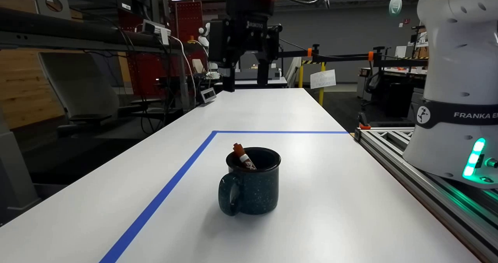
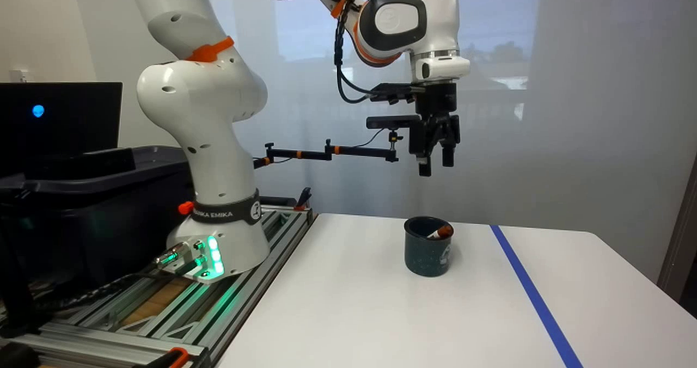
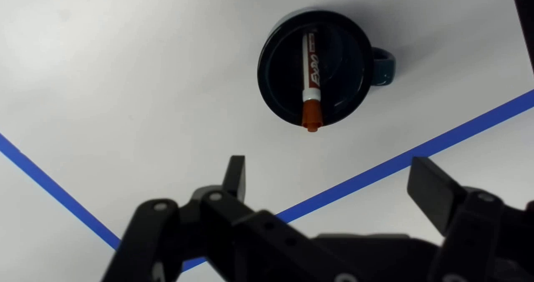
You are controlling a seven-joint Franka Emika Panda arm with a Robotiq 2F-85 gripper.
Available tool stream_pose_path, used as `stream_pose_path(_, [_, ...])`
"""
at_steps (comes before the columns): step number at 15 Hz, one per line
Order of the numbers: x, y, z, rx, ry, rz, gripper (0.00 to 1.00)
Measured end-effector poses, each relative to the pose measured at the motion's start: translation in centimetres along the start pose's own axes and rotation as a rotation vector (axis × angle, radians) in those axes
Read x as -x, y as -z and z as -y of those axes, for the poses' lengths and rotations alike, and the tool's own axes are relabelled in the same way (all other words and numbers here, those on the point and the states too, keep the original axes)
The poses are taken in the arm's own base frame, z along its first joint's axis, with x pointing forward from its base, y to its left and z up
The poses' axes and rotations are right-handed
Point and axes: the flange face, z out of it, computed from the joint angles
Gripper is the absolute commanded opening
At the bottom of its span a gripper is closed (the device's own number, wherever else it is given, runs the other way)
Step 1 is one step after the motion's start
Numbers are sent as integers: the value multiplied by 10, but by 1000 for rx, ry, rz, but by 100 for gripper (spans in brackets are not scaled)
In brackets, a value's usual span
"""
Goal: Remove the marker out of the cup
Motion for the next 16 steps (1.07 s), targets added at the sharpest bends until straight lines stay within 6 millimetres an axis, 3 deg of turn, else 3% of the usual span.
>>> stream_pose_path(6, [20,-29,4,39,-8,-29,100])
stream_pose_path(9, [23,-40,3,63,-19,-36,75])
stream_pose_path(10, [23,-43,3,66,-24,-39,74])
stream_pose_path(11, [23,-46,3,67,-29,-44,62])
stream_pose_path(12, [23,-49,3,66,-35,-50,58])
stream_pose_path(13, [22,-53,3,66,-43,-57,61])
stream_pose_path(14, [22,-55,3,65,-52,-65,54])
stream_pose_path(15, [21,-58,2,65,-62,-73,60])
stream_pose_path(16, [20,-61,1,65,-71,-79,59])
